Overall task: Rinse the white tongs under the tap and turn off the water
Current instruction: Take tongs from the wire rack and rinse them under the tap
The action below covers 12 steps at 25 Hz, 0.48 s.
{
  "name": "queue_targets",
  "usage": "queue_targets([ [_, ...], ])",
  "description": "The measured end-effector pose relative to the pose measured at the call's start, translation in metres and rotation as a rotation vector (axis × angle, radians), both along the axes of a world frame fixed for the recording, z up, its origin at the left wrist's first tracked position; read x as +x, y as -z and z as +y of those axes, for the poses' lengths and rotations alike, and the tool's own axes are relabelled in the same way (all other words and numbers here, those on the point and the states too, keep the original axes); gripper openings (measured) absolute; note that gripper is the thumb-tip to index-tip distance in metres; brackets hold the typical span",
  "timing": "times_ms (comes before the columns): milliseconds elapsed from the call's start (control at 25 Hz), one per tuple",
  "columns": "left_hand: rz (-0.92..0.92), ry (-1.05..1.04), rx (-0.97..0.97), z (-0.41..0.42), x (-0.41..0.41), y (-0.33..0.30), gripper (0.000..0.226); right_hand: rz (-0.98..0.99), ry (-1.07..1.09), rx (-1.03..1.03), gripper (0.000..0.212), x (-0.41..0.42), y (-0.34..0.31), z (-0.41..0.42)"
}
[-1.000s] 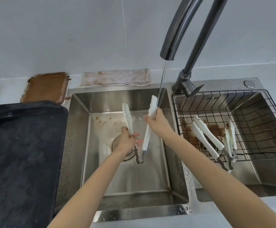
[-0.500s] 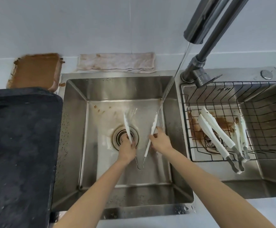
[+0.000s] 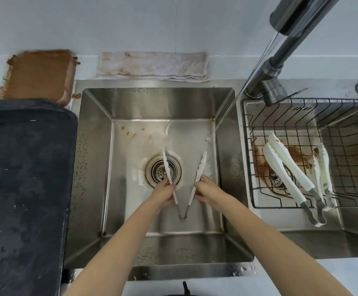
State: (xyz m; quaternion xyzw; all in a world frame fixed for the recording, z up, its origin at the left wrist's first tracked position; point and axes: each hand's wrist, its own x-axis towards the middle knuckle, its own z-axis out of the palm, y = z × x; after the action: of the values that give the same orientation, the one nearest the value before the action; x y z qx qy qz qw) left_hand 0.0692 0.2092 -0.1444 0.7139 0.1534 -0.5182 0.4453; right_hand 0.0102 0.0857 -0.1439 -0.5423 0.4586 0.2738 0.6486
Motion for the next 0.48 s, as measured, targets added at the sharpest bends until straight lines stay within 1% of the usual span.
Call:
queue_targets([
  [120, 0.067, -0.049, -0.052, 0.0, 0.0, -0.002, 0.025, -0.014, 0.018, 0.011, 0.048, 0.0, -0.006, 0.0],
  [240, 0.091, -0.071, -0.037, -0.001, 0.001, -0.001, 0.019, -0.014, -0.008, -0.009, 0.046, 0.002, -0.008, 0.0],
  [360, 0.073, 0.022, 0.007, 0.0, 0.004, -0.01, 0.02, -0.016, -0.091, -0.117, 0.045, 0.003, -0.013, 0.001],
  [440, -0.004, 0.11, 0.021, 0.0, 0.007, -0.019, 0.026, -0.044, -0.168, -0.217, 0.047, 0.004, -0.021, 0.001],
  [480, -0.067, 0.166, 0.028, 0.0, 0.008, -0.027, 0.034, -0.06, -0.202, -0.261, 0.049, 0.004, -0.028, 0.0],
])
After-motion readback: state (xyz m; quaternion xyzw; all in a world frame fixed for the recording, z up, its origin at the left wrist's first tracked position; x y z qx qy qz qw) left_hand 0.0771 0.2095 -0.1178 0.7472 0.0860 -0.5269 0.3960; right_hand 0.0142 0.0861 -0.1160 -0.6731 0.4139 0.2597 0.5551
